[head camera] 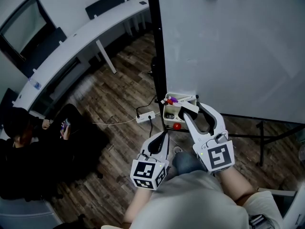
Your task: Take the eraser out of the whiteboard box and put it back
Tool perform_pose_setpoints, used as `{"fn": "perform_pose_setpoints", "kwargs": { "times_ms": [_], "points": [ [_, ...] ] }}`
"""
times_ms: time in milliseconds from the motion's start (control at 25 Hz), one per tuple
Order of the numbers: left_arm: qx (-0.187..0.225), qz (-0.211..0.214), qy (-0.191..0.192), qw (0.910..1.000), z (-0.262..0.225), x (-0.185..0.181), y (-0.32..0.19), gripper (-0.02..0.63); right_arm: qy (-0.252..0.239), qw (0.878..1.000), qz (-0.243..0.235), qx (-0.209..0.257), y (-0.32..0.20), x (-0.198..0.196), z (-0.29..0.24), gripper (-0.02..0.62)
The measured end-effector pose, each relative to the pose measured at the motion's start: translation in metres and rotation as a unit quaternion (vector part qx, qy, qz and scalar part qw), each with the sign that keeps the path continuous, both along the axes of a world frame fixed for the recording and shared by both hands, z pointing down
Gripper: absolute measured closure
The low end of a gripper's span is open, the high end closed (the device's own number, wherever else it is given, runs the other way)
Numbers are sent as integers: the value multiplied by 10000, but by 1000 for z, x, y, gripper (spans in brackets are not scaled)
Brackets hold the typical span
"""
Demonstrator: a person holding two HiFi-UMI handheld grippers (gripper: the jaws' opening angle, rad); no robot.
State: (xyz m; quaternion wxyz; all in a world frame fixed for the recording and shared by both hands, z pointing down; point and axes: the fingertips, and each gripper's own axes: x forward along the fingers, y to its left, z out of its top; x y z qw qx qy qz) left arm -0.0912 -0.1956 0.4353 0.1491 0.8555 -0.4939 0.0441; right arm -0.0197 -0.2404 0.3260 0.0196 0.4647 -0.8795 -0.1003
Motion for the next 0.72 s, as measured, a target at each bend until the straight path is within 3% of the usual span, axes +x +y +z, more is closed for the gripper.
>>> {"fn": "perform_pose_setpoints", "kwargs": {
  "times_ms": [720],
  "points": [
    [-100,-22,-10,9999,8,1,-17,606,166,9986,23,-499,-20,2,39,408]
  ]
}}
